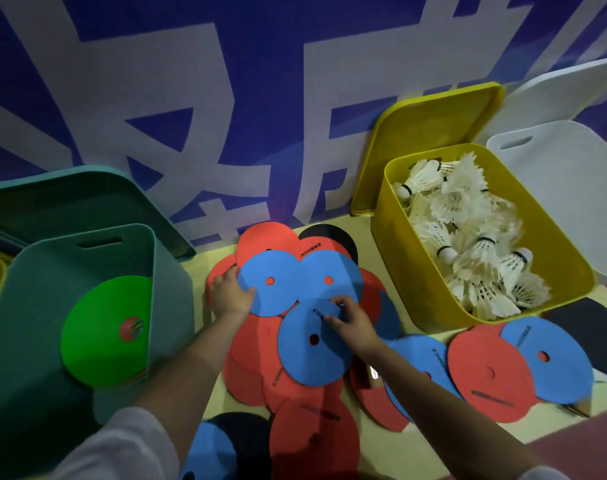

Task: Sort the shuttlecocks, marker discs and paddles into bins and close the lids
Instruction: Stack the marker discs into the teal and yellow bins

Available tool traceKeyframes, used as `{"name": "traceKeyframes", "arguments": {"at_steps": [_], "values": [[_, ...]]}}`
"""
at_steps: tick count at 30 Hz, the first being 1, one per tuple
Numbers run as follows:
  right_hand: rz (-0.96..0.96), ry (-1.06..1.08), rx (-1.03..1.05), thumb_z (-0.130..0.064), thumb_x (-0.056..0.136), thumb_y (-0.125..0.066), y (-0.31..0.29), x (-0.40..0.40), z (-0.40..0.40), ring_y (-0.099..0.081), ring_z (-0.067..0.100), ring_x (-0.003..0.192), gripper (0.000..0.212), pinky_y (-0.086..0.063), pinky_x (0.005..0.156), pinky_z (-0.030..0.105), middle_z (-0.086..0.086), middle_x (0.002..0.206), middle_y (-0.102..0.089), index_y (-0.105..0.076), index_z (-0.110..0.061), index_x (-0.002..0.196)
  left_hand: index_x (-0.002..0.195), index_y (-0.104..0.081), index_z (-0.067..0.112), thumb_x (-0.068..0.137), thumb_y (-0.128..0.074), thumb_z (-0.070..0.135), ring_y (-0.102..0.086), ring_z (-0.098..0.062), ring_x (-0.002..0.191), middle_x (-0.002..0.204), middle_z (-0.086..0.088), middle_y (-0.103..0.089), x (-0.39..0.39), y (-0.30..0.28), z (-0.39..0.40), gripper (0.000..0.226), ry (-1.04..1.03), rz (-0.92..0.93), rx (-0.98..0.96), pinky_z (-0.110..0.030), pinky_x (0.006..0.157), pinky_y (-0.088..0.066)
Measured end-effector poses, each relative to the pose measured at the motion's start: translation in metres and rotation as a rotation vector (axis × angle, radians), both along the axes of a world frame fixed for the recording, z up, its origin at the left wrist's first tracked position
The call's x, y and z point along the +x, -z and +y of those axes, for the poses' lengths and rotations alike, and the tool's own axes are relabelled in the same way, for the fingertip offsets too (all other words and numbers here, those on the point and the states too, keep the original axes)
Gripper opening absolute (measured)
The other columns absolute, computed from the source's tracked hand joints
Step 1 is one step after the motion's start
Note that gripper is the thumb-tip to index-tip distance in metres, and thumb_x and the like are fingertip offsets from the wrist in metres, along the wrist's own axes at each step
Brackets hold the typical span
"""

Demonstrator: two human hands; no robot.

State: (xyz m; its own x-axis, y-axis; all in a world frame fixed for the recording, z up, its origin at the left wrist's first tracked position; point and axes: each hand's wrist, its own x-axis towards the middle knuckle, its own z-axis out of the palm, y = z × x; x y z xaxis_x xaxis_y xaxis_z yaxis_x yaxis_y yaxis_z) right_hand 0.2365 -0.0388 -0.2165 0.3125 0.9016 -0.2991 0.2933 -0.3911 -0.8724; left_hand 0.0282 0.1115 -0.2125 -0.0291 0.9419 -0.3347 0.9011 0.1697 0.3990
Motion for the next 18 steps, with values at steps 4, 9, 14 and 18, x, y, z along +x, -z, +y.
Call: {"name": "traceKeyframes", "arguments": {"at_steps": [4,9,14,18], "values": [[-0.005,0.0,0.02,-0.016,0.089,-0.064,0.006,-0.004,-0.003,-0.051,0.001,0.111,0.032,-0.04,0.092,0.015,-0.015,0.118,-0.059,-0.055,-0.026,0.118,0.141,-0.042,0.018,0.078,-0.069,0.026,-0.046,-0.039,0.121,0.128,-0.021,-0.051,0.006,0.006,0.005,0.069,-0.033,0.017,-0.023,-0.043,0.099,-0.044],[-0.033,-0.014,0.041,-0.018,0.091,-0.061,0.003,-0.005,-0.006,-0.049,0.001,0.115,0.037,-0.041,0.097,0.019,-0.015,0.127,-0.057,-0.056,-0.029,0.126,0.141,-0.043,0.014,0.084,-0.056,0.007,-0.049,-0.038,0.117,0.132,-0.021,-0.046,0.01,-0.004,0.008,0.058,-0.013,-0.158,0.012,-0.039,0.096,-0.041],[0.003,0.031,0.024,-0.015,0.093,-0.059,-0.01,-0.008,-0.009,-0.05,0.009,0.12,0.031,-0.039,0.096,0.02,-0.009,0.124,-0.058,-0.059,-0.023,0.123,0.146,-0.033,0.013,0.092,-0.046,0.004,-0.047,-0.031,0.126,0.141,-0.015,-0.047,0.005,-0.026,-0.005,0.056,-0.031,-0.418,0.011,-0.037,0.102,-0.039],[0.027,0.041,0.04,-0.01,0.093,-0.057,-0.032,-0.012,-0.016,-0.049,0.012,0.121,0.029,-0.036,0.089,0.012,-0.008,0.123,-0.056,-0.059,-0.022,0.119,0.145,-0.035,0.016,0.093,-0.043,0.004,-0.046,-0.028,0.127,0.142,-0.01,-0.047,-0.002,-0.065,-0.015,0.054,-0.076,-0.539,0.145,-0.029,0.099,-0.036]]}}
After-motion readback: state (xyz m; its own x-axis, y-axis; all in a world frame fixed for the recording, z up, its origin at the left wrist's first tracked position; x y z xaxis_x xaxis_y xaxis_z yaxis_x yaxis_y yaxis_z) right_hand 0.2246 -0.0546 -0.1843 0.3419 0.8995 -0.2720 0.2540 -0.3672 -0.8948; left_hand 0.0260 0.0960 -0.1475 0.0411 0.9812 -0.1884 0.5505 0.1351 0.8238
